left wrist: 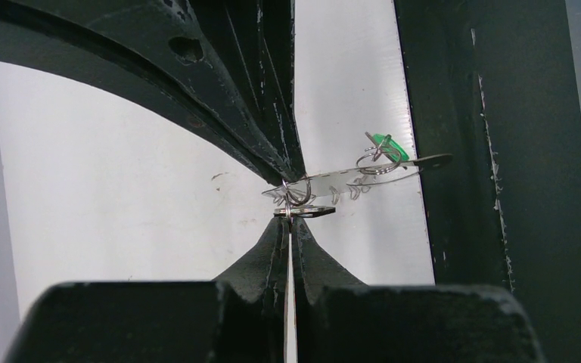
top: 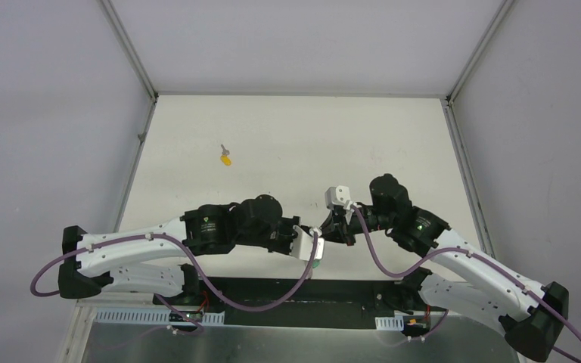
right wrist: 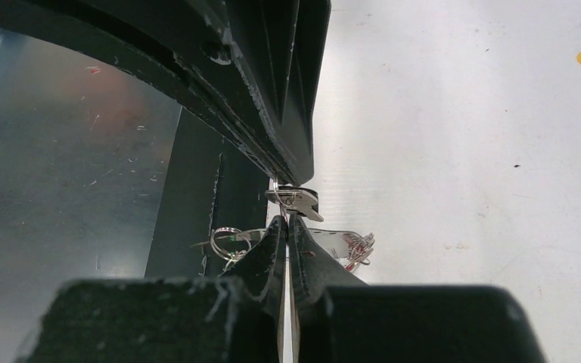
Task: Put the keys on the keyring
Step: Insert the key onto the keyring.
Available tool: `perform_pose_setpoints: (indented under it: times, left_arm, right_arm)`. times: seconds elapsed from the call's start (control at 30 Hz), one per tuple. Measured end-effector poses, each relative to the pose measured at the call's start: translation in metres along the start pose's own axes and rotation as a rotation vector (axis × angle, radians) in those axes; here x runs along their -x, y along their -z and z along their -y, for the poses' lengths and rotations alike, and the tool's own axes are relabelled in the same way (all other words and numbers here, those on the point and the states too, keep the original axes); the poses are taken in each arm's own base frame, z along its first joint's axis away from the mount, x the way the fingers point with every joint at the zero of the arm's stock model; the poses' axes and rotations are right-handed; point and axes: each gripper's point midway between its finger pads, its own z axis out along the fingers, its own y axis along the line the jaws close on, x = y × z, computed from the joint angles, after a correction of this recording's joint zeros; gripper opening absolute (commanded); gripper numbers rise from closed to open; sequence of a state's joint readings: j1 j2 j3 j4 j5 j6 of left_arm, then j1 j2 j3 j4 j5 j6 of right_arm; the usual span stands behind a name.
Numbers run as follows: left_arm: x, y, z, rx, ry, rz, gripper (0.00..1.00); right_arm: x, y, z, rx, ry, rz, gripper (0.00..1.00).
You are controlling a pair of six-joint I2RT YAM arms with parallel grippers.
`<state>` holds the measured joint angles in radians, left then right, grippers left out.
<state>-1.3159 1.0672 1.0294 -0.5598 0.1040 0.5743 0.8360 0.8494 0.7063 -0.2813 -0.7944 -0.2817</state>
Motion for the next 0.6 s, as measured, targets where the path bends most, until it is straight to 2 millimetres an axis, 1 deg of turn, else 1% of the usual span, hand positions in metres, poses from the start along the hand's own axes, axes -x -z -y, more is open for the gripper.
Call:
perform_pose_setpoints:
  times: [0.33, 0.6]
  left_arm:
    - [-0.0007, 0.0018, -0.0007, 0.017, -0.007, -0.011, 0.00]
    - [-0.0086, 0.0002, 0.0005, 0.019, -0.012, -0.050, 0.00]
  right_arm:
    - [0.0010, 0.0010, 0.0008, -0.010, 0.003, 0.002, 0.00]
    - [0.0008, 0.0011, 0.0013, -0.013, 0.002, 0.001, 0.00]
